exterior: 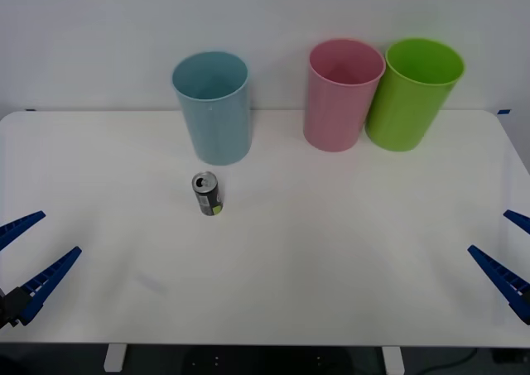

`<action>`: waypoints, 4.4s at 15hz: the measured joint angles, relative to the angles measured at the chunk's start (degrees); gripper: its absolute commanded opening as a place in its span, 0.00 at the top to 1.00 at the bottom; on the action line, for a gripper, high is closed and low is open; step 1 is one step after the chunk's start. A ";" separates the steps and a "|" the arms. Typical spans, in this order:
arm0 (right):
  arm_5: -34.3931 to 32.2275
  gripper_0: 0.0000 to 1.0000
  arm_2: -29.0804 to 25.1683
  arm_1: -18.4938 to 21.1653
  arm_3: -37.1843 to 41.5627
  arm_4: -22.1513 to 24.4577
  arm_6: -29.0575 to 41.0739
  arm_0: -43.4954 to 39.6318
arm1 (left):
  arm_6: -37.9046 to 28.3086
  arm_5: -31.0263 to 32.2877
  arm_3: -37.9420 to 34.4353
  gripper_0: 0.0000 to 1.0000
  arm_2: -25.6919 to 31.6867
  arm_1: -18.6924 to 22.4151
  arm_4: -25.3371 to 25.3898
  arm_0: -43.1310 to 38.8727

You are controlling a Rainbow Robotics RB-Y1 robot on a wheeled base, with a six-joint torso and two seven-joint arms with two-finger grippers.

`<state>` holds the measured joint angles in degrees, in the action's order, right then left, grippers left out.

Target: Grasp the object on the table and drop it into the matching bin: aluminum can to the light blue bin, PET bottle to the pink bin.

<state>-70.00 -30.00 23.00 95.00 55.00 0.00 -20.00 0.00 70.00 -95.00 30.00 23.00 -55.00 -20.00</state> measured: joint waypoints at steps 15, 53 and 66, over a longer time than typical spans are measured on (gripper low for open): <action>0.00 0.00 0.00 0.00 0.01 0.00 0.01 0.00 | 1.44 -5.71 2.25 0.00 -4.68 -1.20 -4.37 0.30; 0.00 0.00 0.00 0.00 0.00 0.00 0.00 0.00 | 16.08 -25.83 25.60 0.00 -16.11 -19.62 -20.58 25.96; 0.00 0.00 0.00 0.00 0.00 0.00 0.00 0.00 | 18.58 -29.22 36.86 0.00 -16.38 -19.71 -20.67 35.77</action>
<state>-70.00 -30.00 23.00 95.00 55.00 0.00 -20.00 18.58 40.78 -58.14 13.62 3.29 -75.67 15.78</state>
